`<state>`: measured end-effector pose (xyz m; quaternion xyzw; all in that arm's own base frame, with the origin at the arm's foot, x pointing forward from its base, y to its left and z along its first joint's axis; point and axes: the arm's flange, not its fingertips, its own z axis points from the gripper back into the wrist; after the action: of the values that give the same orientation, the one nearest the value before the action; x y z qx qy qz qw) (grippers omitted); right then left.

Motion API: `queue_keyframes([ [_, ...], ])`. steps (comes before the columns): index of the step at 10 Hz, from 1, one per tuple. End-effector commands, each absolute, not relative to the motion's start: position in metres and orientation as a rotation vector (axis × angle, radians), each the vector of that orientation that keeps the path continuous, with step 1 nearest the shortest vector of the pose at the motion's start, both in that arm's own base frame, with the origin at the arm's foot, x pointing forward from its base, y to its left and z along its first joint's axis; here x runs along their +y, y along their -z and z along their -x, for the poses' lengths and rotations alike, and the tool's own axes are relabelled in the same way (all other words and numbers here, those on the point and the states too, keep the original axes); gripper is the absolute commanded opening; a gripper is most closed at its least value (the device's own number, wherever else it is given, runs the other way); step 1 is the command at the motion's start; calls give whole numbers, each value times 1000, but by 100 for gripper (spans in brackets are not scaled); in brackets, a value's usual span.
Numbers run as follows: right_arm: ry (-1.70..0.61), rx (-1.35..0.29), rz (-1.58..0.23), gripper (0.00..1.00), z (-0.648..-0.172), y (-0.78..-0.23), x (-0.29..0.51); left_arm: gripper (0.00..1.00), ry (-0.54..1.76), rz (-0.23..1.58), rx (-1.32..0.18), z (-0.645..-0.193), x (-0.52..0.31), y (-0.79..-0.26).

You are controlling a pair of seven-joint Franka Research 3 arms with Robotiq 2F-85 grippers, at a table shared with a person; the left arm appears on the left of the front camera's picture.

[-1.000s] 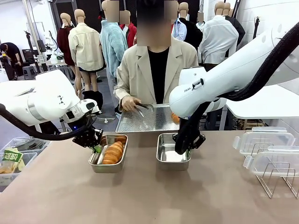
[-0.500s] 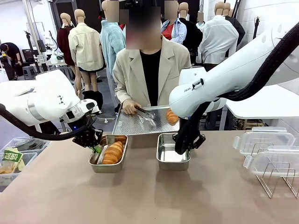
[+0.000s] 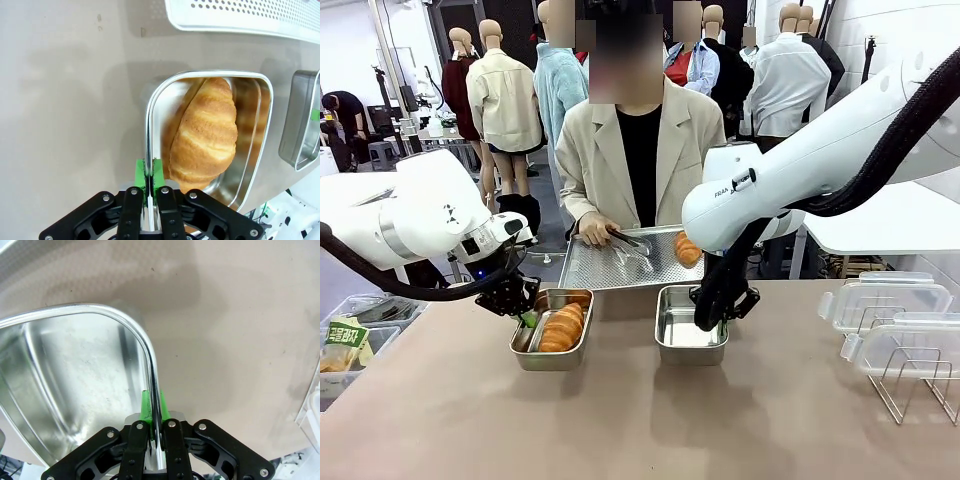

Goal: Place the bread in airtight containers.
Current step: Once an object is inside an Airtight Container , place the container in the center of the table.

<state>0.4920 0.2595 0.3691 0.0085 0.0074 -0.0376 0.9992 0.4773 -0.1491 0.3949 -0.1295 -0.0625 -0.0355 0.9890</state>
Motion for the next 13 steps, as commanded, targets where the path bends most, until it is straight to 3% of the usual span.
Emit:
queue_keyframes([
  [1,76,12,-19,0,-492,-370,260,0,60,262,-141,-478,-149,-398],
  [7,76,12,-19,0,-492,-370,260,0,81,223,-125,-481,-132,-381],
  [13,76,12,-19,0,-492,-370,260,0,62,226,-16,-487,-91,-351],
])
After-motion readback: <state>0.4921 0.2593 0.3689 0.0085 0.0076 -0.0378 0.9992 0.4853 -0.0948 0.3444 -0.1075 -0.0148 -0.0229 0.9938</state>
